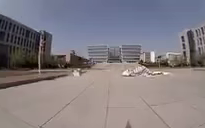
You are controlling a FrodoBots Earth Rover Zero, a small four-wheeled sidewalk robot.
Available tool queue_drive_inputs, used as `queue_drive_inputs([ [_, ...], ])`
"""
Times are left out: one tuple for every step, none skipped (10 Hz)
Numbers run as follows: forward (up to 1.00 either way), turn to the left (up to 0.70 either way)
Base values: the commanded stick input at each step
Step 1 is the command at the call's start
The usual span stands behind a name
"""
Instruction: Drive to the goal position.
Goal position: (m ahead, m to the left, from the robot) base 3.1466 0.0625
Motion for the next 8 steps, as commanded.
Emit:
queue_drive_inputs([
  [1.0,0.01],
  [1.0,0.01],
  [1.0,0.01],
  [1.0,0.01],
  [1.0,0.01],
  [1.0,0.01],
  [1.0,0.01],
  [1.0,0.01],
])
